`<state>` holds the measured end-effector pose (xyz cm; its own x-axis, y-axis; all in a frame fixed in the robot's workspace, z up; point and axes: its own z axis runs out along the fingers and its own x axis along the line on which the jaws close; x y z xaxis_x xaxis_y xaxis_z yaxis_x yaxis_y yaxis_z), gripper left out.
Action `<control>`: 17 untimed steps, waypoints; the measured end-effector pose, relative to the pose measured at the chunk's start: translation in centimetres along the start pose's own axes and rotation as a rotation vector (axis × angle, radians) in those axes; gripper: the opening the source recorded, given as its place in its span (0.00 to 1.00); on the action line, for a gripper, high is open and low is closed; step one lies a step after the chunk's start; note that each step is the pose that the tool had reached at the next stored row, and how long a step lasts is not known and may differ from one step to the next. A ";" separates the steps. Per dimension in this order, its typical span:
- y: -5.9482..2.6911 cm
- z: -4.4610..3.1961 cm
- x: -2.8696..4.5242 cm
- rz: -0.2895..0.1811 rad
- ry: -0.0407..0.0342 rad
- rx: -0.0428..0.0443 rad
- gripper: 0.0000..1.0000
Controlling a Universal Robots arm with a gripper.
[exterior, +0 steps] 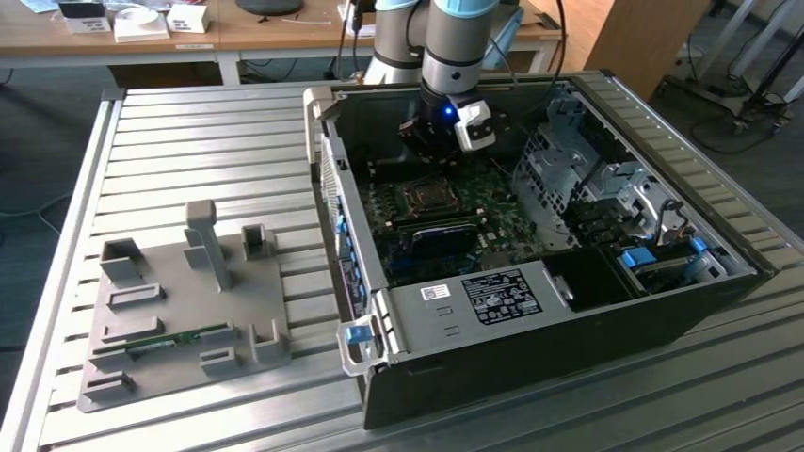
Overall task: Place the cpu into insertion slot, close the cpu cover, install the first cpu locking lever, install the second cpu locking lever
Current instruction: 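Install the first cpu locking lever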
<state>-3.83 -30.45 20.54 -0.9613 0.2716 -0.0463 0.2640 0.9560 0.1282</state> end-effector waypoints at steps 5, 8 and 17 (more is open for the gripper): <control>0.00 0.07 0.00 0.000 -0.0010 0.0024 0.11; -0.01 0.08 0.01 0.000 -0.0011 0.0031 0.11; -0.07 0.29 0.01 0.000 -0.0014 0.0033 0.11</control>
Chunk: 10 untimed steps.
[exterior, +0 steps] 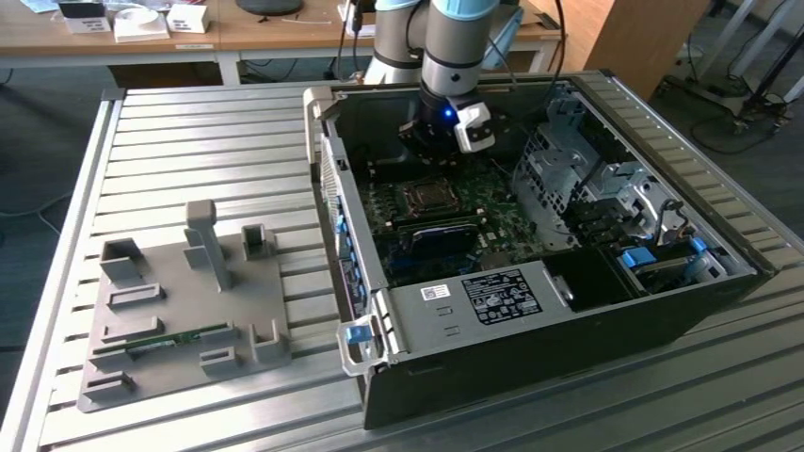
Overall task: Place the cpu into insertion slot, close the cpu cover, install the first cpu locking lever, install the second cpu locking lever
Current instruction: 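Install the first cpu locking lever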
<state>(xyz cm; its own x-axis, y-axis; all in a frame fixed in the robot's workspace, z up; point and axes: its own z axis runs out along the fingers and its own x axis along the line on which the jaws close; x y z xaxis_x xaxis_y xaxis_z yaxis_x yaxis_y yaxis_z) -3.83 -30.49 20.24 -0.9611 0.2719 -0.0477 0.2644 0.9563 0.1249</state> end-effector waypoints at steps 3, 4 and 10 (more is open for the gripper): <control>-0.02 0.11 0.00 0.000 -0.0002 0.0001 0.11; -0.03 0.15 0.00 0.000 -0.0003 0.0002 0.11; -0.06 0.27 0.00 0.000 -0.0005 0.0013 0.11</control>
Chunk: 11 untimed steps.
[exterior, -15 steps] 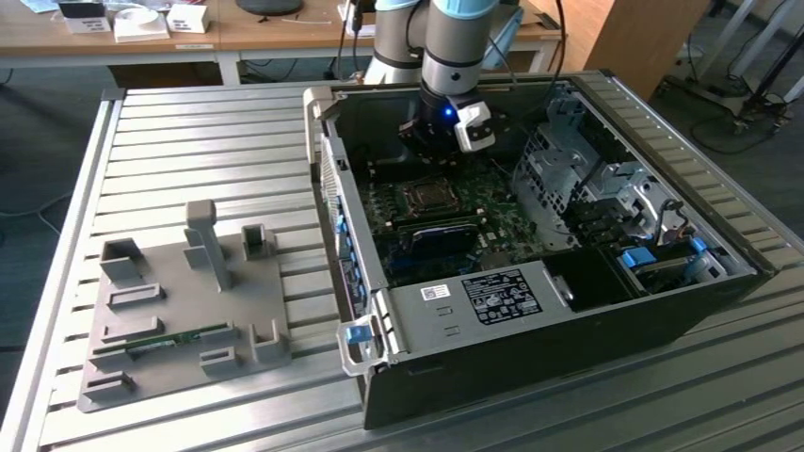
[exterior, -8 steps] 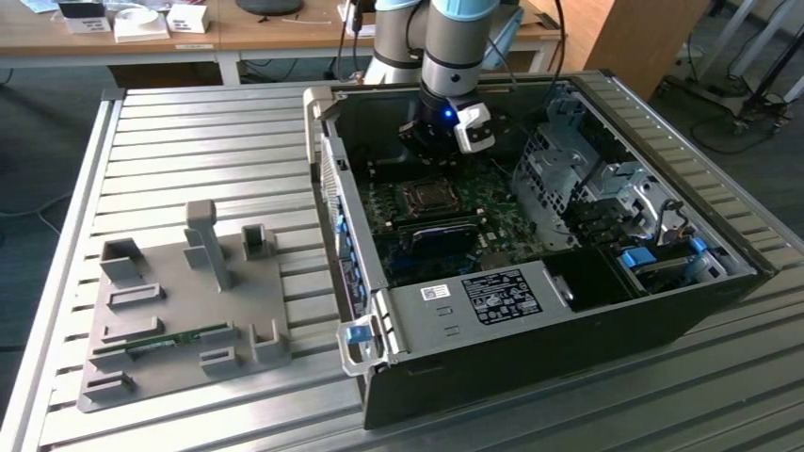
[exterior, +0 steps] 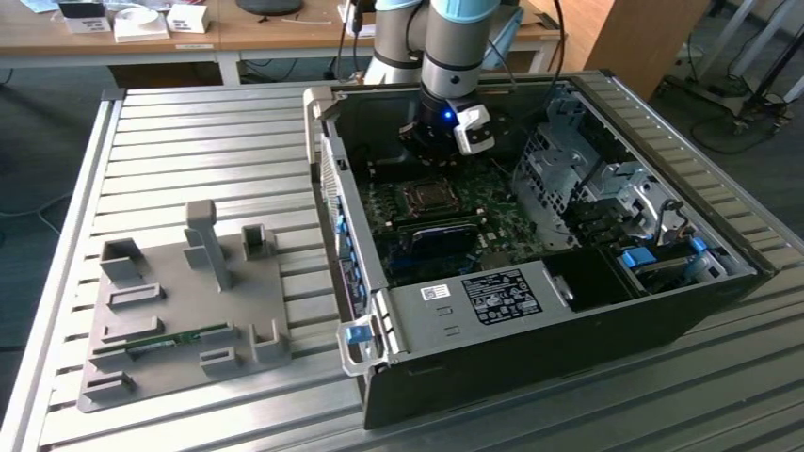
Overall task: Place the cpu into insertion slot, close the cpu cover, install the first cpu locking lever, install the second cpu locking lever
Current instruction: 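Install the first cpu locking lever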
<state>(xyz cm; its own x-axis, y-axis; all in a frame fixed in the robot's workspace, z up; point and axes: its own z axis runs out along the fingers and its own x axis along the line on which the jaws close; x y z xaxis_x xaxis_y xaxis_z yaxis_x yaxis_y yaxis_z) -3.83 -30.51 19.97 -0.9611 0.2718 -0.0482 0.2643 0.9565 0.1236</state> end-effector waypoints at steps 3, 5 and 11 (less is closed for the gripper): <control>-0.02 0.01 -0.01 0.000 -0.0006 0.0015 0.11; -0.04 0.00 -0.01 0.000 -0.0013 0.0042 0.11; -0.08 0.00 -0.02 -0.001 -0.0045 0.0154 0.11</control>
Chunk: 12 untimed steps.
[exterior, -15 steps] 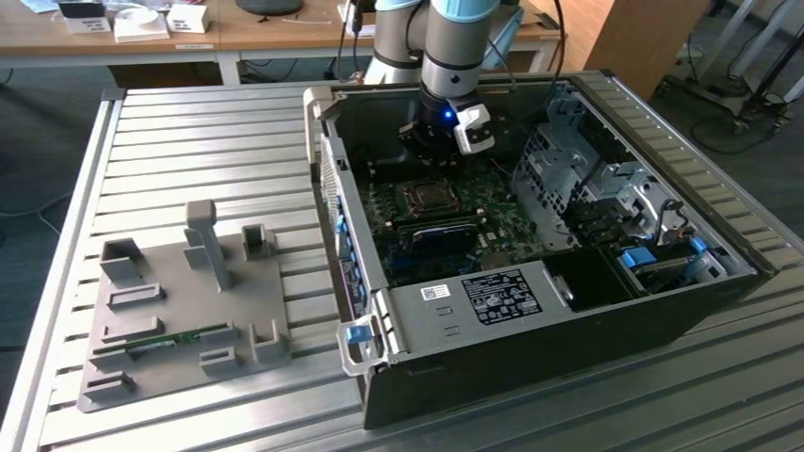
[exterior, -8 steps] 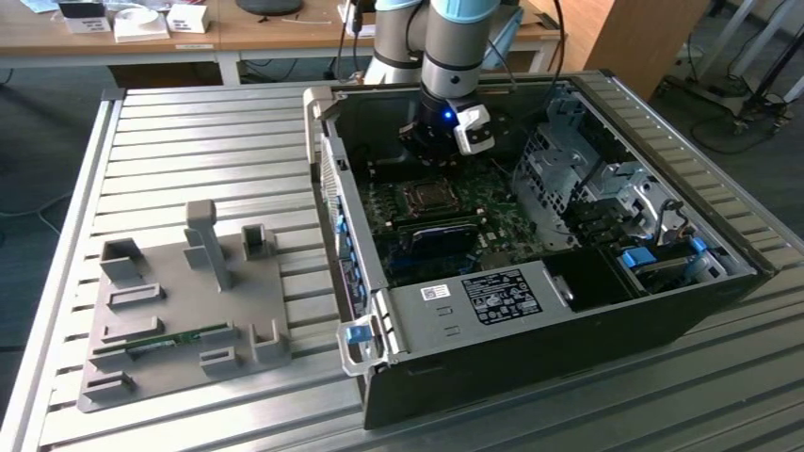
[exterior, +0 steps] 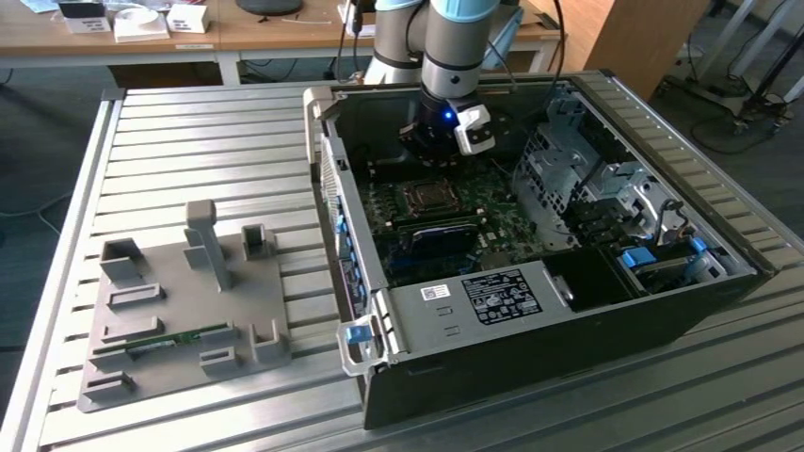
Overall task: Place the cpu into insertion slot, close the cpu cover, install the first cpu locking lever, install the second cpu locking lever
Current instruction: 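Install the first cpu locking lever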
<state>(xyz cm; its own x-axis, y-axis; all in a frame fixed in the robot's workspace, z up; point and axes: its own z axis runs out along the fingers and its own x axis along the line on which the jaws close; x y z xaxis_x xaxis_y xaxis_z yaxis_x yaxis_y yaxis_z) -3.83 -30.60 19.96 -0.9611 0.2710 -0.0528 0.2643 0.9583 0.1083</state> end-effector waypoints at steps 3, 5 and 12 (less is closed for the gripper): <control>-0.02 -0.01 0.00 0.000 -0.0007 0.0032 0.11; -0.02 0.00 0.00 0.000 -0.0009 0.0041 0.11; -0.03 0.07 0.00 -0.001 -0.0023 0.0086 0.11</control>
<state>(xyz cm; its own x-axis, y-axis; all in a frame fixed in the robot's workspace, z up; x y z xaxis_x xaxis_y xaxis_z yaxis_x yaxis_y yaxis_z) -3.83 -30.63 19.89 -0.9611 0.2706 -0.0552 0.2643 0.9593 0.0998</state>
